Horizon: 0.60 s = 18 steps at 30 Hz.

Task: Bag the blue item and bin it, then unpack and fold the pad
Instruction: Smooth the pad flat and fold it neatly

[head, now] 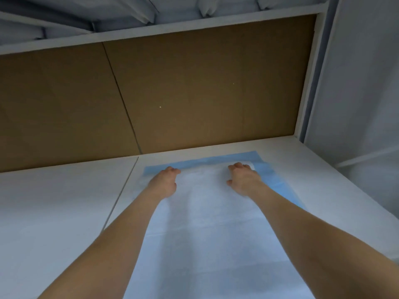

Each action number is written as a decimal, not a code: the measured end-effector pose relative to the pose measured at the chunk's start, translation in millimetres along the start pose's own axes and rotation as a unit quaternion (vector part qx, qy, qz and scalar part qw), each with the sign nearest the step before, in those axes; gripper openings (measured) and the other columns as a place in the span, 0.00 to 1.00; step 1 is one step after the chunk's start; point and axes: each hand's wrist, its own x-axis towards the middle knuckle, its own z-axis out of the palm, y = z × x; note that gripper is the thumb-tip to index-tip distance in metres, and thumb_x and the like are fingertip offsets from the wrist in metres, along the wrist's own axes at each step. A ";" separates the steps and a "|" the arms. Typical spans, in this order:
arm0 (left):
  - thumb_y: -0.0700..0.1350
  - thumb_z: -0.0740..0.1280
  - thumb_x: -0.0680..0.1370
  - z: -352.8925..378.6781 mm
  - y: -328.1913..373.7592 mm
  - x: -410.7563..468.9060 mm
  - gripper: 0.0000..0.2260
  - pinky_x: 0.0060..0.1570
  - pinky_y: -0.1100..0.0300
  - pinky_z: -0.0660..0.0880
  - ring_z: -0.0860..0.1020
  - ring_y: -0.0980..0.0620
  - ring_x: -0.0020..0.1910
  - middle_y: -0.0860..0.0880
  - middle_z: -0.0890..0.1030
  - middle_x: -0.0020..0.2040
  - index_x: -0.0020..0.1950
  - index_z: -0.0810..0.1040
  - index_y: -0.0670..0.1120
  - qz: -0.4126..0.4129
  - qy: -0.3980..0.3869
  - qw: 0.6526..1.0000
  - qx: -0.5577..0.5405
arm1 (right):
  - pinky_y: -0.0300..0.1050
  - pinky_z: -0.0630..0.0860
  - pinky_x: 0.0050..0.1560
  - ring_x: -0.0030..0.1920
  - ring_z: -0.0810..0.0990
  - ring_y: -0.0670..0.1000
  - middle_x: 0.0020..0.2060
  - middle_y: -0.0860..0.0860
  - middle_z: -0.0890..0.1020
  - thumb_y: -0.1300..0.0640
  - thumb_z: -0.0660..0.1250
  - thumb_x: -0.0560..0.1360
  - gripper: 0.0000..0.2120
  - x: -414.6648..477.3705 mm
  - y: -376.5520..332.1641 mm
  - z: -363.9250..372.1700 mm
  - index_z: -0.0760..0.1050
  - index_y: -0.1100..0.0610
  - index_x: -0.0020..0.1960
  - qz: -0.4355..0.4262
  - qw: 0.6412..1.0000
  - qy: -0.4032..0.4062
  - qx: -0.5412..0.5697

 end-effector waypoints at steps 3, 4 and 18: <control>0.38 0.57 0.80 9.4 1.1 16.4 0.23 0.68 0.54 0.66 0.65 0.47 0.71 0.47 0.62 0.74 0.76 0.60 0.47 -0.004 -0.021 1.000 0.012 | 0.51 0.67 0.63 0.68 0.67 0.56 0.68 0.53 0.67 0.51 0.56 0.81 0.22 16.5 2.5 5.8 0.62 0.57 0.73 0.001 1.000 -0.015 -0.022; 0.39 0.57 0.80 12.1 0.3 20.1 0.23 0.68 0.53 0.67 0.66 0.47 0.71 0.46 0.62 0.74 0.75 0.61 0.47 -0.009 -0.025 0.999 0.018 | 0.51 0.68 0.62 0.67 0.68 0.56 0.67 0.53 0.68 0.52 0.56 0.81 0.21 20.9 4.6 7.7 0.63 0.57 0.72 0.004 0.999 -0.015 -0.033; 0.44 0.61 0.80 26.1 -9.1 61.3 0.15 0.60 0.53 0.71 0.72 0.46 0.63 0.45 0.71 0.64 0.67 0.71 0.47 -0.044 0.003 0.998 0.045 | 0.55 0.65 0.65 0.65 0.68 0.56 0.63 0.53 0.70 0.57 0.57 0.80 0.18 66.3 9.9 20.0 0.66 0.53 0.69 0.044 0.999 -0.001 -0.031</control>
